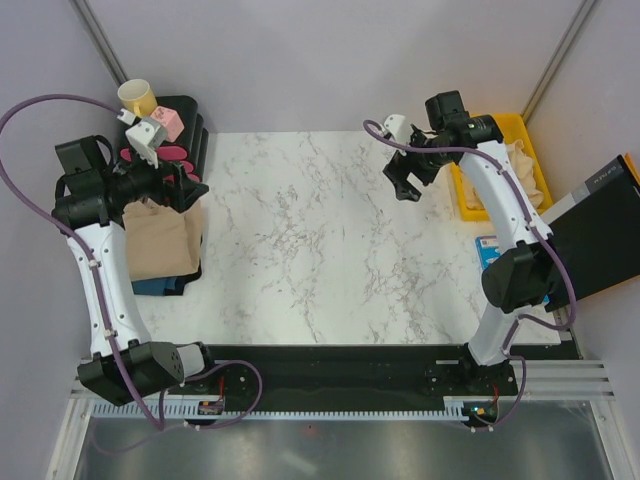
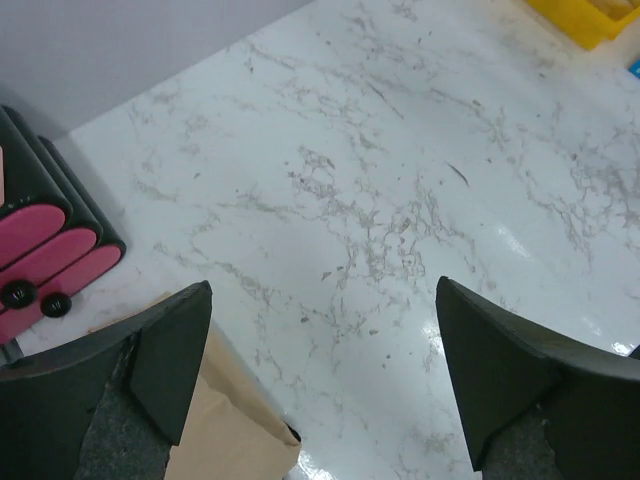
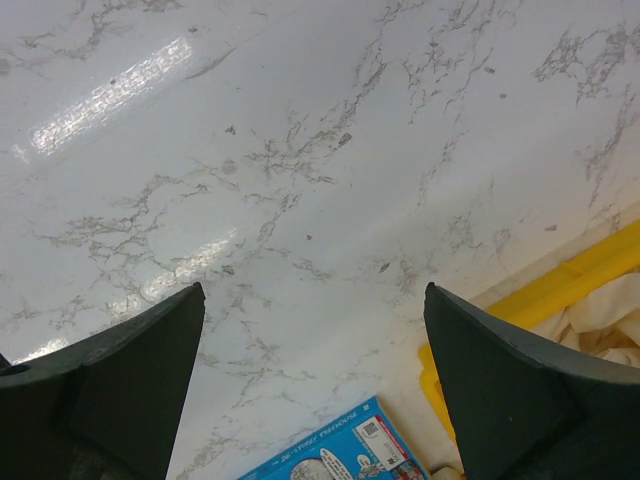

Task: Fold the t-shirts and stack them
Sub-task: Neatly place the folded tshirt to the corner

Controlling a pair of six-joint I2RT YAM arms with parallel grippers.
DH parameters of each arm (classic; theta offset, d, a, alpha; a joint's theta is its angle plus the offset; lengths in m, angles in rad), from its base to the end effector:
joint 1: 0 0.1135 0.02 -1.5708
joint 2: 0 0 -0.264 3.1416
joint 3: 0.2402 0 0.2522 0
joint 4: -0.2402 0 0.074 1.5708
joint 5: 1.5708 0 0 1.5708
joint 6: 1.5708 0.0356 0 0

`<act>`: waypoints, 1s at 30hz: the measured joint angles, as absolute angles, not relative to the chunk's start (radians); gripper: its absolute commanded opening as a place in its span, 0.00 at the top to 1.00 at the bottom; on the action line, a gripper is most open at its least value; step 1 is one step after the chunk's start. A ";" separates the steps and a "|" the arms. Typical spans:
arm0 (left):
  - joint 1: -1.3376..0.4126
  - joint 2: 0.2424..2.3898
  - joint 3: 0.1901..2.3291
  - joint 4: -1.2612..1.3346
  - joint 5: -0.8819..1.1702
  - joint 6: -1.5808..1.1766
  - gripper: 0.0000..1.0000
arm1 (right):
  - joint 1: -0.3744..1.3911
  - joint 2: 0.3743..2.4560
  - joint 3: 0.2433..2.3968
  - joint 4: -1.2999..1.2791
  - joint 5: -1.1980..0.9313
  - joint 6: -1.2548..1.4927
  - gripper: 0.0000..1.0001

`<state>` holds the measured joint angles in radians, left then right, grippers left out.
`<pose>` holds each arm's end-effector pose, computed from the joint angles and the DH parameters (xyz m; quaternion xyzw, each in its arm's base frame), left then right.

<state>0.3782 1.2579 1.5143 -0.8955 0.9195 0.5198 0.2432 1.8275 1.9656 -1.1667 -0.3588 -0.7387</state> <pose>0.2309 0.0613 0.4278 0.2555 0.7846 -0.1824 0.5347 0.3627 0.1029 0.3701 -0.4891 0.8135 0.1021 0.2976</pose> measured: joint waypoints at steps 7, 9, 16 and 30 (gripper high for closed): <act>0.308 1.258 1.664 -0.888 0.888 0.440 0.00 | 0.244 1.771 1.968 -1.135 -0.300 -0.600 0.02; 0.298 1.261 1.682 -0.887 0.864 0.434 0.00 | 0.244 1.748 1.968 -1.103 -0.260 -0.565 0.02; 0.286 1.260 1.688 -0.888 0.793 0.434 0.00 | 0.235 1.662 1.968 -1.016 -0.181 -0.430 0.02; 0.286 1.264 1.742 -0.864 0.766 0.432 0.00 | 0.232 1.602 1.964 -0.860 -0.062 -0.223 0.02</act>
